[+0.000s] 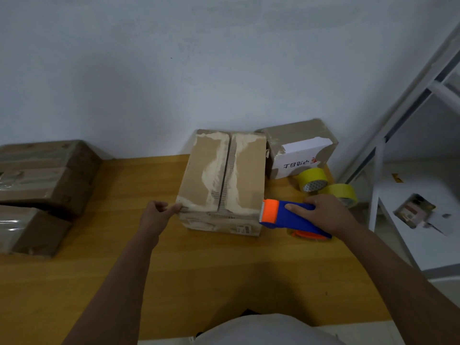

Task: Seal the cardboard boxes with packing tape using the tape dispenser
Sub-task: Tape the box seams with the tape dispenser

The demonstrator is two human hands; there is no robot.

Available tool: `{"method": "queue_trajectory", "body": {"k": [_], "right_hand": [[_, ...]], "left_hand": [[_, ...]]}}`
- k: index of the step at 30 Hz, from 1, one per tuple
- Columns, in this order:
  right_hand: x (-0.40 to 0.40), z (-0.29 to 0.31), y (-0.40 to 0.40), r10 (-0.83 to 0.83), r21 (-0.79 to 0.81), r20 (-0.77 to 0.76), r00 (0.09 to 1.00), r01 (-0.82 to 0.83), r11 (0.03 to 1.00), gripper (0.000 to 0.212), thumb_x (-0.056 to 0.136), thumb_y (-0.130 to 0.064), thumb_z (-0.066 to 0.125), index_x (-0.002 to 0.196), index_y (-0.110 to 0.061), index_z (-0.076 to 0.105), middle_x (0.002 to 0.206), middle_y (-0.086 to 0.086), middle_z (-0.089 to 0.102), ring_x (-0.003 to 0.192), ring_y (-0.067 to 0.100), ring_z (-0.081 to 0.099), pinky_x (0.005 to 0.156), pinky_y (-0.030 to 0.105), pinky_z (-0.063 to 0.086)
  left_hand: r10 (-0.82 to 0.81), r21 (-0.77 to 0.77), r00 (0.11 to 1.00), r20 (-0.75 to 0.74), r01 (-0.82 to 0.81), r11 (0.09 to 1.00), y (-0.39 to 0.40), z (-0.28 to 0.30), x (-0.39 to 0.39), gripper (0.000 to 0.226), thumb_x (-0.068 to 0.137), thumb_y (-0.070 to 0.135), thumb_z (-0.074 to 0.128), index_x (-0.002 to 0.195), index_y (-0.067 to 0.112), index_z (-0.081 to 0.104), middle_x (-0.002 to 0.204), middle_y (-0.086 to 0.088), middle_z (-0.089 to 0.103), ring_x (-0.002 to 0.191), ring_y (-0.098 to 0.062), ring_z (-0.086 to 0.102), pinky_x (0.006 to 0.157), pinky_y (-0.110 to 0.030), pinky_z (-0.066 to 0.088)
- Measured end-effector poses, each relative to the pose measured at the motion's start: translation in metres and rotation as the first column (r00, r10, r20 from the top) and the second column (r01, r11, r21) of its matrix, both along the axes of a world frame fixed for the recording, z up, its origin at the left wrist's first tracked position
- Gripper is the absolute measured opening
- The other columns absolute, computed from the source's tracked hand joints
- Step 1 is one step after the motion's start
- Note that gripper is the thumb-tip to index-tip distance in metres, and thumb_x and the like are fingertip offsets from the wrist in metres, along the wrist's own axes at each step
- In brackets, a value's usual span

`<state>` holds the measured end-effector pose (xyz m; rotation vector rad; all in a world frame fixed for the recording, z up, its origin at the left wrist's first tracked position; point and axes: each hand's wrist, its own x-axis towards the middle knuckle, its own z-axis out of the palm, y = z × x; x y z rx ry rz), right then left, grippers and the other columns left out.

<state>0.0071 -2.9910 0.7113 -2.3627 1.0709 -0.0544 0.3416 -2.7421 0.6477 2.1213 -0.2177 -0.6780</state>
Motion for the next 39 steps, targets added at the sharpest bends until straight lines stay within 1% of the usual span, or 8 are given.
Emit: {"method": "queue_trajectory", "body": {"k": [20, 22, 25, 27, 29, 31, 34, 39], "right_hand": [[-0.001, -0.018, 0.002, -0.01, 0.027, -0.064, 0.998, 0.011, 1.0, 0.056, 0.086, -0.065, 0.053, 0.056, -0.018, 0.045, 0.051, 0.001, 0.044, 0.048, 0.013, 0.044, 0.054, 0.027, 0.037], [-0.001, -0.019, 0.003, -0.01, 0.024, -0.058, 0.998, 0.011, 1.0, 0.055, 0.086, -0.065, 0.053, 0.056, -0.02, 0.044, 0.05, -0.001, 0.043, 0.046, 0.012, 0.043, 0.052, 0.024, 0.034], [0.0, -0.021, 0.002, -0.012, 0.031, -0.06, 0.998, 0.014, 0.999, 0.056, 0.086, -0.065, 0.052, 0.056, -0.018, 0.044, 0.05, 0.0, 0.042, 0.046, 0.012, 0.043, 0.051, 0.023, 0.033], [0.0, -0.023, 0.001, -0.026, 0.042, -0.062, 0.998, 0.029, 0.999, 0.058, 0.085, -0.066, 0.053, 0.058, -0.015, 0.049, 0.053, 0.004, 0.046, 0.048, 0.013, 0.045, 0.05, 0.025, 0.035], [0.0, -0.023, 0.001, -0.032, 0.049, -0.067, 0.997, 0.035, 0.998, 0.06, 0.085, -0.066, 0.052, 0.065, -0.01, 0.056, 0.058, 0.008, 0.053, 0.051, 0.015, 0.049, 0.053, 0.026, 0.038], [0.0, -0.024, 0.003, -0.036, 0.054, -0.064, 0.997, 0.039, 0.998, 0.058, 0.085, -0.066, 0.052, 0.065, -0.011, 0.057, 0.059, 0.008, 0.054, 0.052, 0.015, 0.05, 0.053, 0.026, 0.038], [-0.001, -0.024, 0.004, -0.049, 0.064, -0.061, 0.997, 0.053, 0.997, 0.059, 0.086, -0.066, 0.052, 0.067, -0.01, 0.058, 0.059, 0.007, 0.053, 0.052, 0.014, 0.05, 0.052, 0.025, 0.037], [-0.001, -0.024, 0.005, -0.062, 0.069, -0.063, 0.996, 0.066, 0.995, 0.064, 0.084, -0.068, 0.051, 0.073, -0.006, 0.062, 0.064, 0.013, 0.06, 0.053, 0.015, 0.053, 0.053, 0.026, 0.038]], "left_hand": [[-0.061, 0.091, 0.996, 0.072, 0.054, 0.994, -0.001, 0.009, -0.007, 0.06, 0.083, 0.048, 0.074, 0.124, 0.009, 0.055, 0.126, -0.009, 0.058, 0.101, -0.024, 0.055, 0.082, -0.04, 0.046], [-0.082, 0.156, 0.979, 0.187, 0.053, 0.986, -0.002, 0.011, -0.012, 0.076, 0.083, 0.049, 0.073, 0.139, 0.006, 0.045, 0.143, -0.015, 0.046, 0.116, -0.032, 0.053, 0.09, -0.047, 0.048], [-0.103, 0.248, 0.957, 0.272, 0.034, 0.968, -0.003, 0.02, -0.02, 0.102, 0.084, 0.048, 0.071, 0.156, 0.005, 0.013, 0.162, -0.019, 0.009, 0.145, -0.039, 0.023, 0.111, -0.052, 0.031], [-0.221, 0.325, 0.849, 0.479, 0.063, 0.944, -0.008, 0.031, -0.033, 0.089, 0.091, 0.043, 0.066, 0.155, 0.006, 0.017, 0.163, -0.018, 0.008, 0.148, -0.038, 0.015, 0.116, -0.053, 0.022], [-0.366, 0.272, 0.58, 0.727, 0.247, 0.93, -0.025, 0.042, -0.057, 0.063, 0.09, 0.016, 0.07, 0.144, 0.002, 0.042, 0.156, -0.021, 0.032, 0.142, -0.039, 0.032, 0.112, -0.054, 0.03], [-0.535, 0.318, 0.306, 0.788, 0.543, 0.778, -0.046, 0.043, -0.087, 0.05, 0.088, 0.002, 0.068, 0.136, 0.003, 0.054, 0.15, -0.019, 0.043, 0.14, -0.038, 0.038, 0.112, -0.054, 0.033], [-0.751, 0.399, 0.281, 0.598, 0.707, 0.583, -0.077, 0.034, -0.115, 0.049, 0.104, 0.012, 0.042, 0.152, 0.018, 0.034, 0.164, -0.001, 0.013, 0.153, -0.018, 0.004, 0.124, -0.041, 0.005], [-0.839, 0.51, 0.289, 0.462, 0.687, 0.518, -0.117, 0.021, -0.124, 0.051, 0.108, 0.025, 0.027, 0.157, 0.02, 0.013, 0.166, 0.001, -0.004, 0.152, -0.015, -0.009, 0.123, -0.045, -0.002]]}}
